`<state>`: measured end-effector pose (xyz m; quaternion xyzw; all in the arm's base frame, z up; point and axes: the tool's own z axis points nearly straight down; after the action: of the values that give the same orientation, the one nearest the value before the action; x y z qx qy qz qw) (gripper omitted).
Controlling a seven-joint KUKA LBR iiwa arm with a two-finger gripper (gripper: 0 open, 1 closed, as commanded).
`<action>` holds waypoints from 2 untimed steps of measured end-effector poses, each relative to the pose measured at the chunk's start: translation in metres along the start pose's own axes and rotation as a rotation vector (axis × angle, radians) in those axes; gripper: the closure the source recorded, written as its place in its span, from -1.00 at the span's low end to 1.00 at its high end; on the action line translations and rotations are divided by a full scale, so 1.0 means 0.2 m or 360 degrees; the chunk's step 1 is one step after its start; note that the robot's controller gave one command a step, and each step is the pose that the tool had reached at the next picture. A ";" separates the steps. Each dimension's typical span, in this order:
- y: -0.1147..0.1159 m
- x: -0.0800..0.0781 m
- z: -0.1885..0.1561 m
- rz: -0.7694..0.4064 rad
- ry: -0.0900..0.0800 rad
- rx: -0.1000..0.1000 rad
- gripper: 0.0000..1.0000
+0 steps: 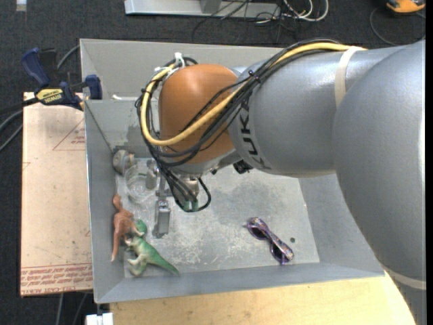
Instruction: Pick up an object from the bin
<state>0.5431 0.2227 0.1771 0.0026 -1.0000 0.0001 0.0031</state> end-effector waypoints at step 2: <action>0.08 0.30 0.53 0.0276 -0.0013 -0.0007 -1.00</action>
Offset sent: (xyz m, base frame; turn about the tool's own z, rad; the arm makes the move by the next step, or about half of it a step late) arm -0.0640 0.0149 -0.1071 0.1753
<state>0.4814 0.2382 0.0711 -0.0841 -0.9965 -0.0018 -0.0011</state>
